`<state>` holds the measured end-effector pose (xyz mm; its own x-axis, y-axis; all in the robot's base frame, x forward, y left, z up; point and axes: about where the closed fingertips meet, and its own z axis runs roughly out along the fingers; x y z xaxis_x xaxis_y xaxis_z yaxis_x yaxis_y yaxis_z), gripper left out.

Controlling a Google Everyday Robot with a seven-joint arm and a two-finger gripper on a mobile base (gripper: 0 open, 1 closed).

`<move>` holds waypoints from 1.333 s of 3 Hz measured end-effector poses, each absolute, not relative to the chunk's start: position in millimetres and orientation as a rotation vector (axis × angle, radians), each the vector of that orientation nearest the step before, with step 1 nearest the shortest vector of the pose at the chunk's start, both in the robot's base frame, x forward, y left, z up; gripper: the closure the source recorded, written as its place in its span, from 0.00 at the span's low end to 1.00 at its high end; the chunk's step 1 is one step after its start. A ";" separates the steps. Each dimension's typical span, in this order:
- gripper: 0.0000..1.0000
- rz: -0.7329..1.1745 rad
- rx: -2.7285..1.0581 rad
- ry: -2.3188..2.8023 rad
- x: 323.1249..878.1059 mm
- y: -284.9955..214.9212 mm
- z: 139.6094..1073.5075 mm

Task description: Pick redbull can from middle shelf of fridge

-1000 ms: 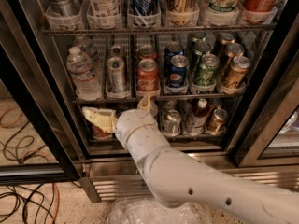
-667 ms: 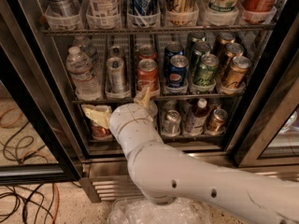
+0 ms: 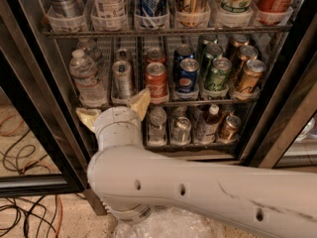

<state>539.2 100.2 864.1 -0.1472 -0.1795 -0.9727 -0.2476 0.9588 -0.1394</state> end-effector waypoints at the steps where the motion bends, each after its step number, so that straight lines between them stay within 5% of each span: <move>1: 0.00 0.119 -0.221 1.753 534.5 108.5 856.2; 2: 0.00 0.119 -0.221 1.753 534.5 108.5 856.2; 4: 0.23 0.141 -0.125 1.719 534.3 116.5 844.3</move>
Offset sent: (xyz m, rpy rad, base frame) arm -0.0050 0.0090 -0.0079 0.0667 0.0261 -0.0247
